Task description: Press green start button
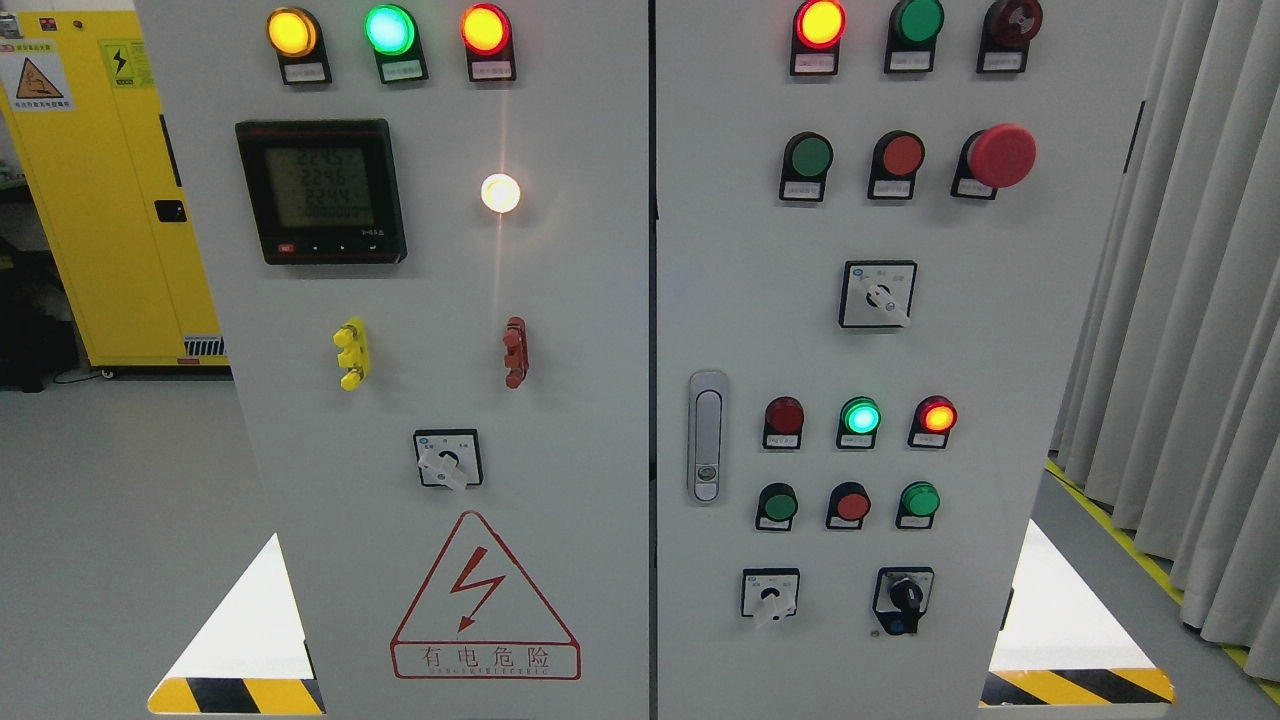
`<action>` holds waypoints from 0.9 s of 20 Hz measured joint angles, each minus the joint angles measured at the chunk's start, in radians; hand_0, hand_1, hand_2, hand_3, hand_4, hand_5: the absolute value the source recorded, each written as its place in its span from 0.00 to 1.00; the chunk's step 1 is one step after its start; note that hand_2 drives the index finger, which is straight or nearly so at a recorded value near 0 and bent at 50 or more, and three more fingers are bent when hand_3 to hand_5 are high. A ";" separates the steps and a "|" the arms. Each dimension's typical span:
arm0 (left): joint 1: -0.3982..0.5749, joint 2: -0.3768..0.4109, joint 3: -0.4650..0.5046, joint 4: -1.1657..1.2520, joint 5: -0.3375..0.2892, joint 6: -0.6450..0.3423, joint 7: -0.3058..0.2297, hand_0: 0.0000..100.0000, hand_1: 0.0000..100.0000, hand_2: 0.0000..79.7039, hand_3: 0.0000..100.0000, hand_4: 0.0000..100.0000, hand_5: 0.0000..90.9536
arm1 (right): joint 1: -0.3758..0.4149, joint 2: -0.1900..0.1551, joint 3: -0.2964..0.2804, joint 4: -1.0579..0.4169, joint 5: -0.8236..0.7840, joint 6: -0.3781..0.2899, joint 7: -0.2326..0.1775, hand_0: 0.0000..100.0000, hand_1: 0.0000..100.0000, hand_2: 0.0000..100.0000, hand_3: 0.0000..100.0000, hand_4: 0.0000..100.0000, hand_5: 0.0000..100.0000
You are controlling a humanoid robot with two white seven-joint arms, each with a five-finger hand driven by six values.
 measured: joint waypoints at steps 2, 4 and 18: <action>0.000 -0.007 0.000 0.000 0.000 -0.002 0.001 0.12 0.56 0.00 0.00 0.00 0.00 | 0.001 0.004 -0.001 -0.033 0.000 -0.071 -0.007 0.24 0.45 0.00 0.00 0.00 0.00; 0.000 -0.015 0.000 0.000 0.000 -0.003 0.003 0.12 0.56 0.00 0.00 0.00 0.00 | 0.011 0.007 -0.001 -0.079 0.000 -0.106 -0.010 0.24 0.45 0.00 0.00 0.00 0.00; 0.000 -0.072 -0.001 0.000 -0.001 -0.003 0.000 0.12 0.56 0.00 0.00 0.00 0.00 | 0.238 0.037 0.065 -0.696 0.019 0.007 0.014 0.22 0.47 0.00 0.00 0.03 0.05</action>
